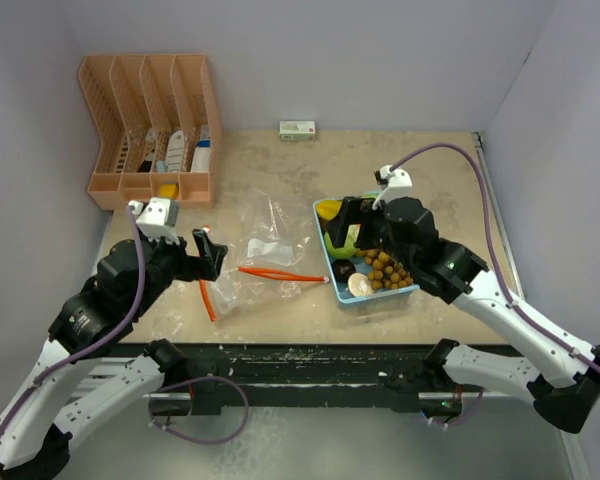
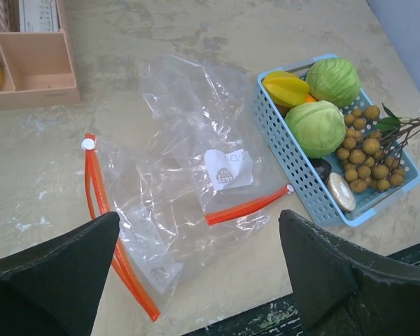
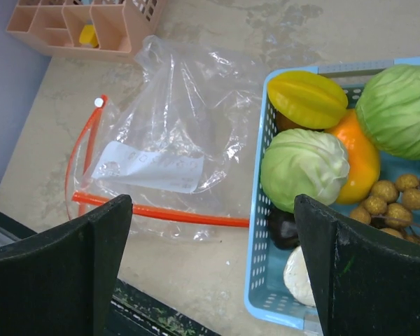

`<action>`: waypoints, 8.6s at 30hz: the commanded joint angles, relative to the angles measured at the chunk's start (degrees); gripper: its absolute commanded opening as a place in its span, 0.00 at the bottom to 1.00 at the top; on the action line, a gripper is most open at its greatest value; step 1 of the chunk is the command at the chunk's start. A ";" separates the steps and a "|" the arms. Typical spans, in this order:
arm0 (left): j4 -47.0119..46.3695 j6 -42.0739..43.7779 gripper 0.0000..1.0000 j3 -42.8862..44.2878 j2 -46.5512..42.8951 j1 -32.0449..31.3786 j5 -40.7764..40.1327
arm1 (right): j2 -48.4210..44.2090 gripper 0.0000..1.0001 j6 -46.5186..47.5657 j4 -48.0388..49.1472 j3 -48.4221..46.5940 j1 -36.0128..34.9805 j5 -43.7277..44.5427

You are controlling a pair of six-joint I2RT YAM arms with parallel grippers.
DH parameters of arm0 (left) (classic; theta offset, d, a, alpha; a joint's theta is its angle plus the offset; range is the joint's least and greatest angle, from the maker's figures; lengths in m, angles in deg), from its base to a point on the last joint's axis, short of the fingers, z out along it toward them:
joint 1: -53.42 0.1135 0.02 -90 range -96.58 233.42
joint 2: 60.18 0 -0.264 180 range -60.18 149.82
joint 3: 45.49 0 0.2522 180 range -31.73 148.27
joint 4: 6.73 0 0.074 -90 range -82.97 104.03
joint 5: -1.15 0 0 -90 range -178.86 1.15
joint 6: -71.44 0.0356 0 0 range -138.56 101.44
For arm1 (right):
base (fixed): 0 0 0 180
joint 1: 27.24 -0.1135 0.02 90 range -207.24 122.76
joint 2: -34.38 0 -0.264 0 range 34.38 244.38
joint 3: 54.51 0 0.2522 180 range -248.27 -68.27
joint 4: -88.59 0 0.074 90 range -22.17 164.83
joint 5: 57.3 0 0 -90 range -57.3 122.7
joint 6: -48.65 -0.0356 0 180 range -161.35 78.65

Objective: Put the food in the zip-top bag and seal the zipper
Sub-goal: Pick up the zipper food storage bag at the center of the board, then open the zipper of the food storage bag, then pick up the fake vegetable from the bin.

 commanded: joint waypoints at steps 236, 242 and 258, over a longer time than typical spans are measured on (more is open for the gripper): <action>-4.71 5.77 0.00 13.84 27.48 -0.33 -17.92 | 19.84 0.99 -1.84 -3.45 -5.65 6.42 8.52; -13.88 4.84 0.00 6.48 30.44 -0.37 -12.84 | 22.15 0.99 -2.49 1.31 -1.85 8.20 3.44; -20.27 3.90 0.00 1.00 31.23 -0.39 -10.14 | 29.55 1.00 -5.81 3.53 2.12 8.72 3.37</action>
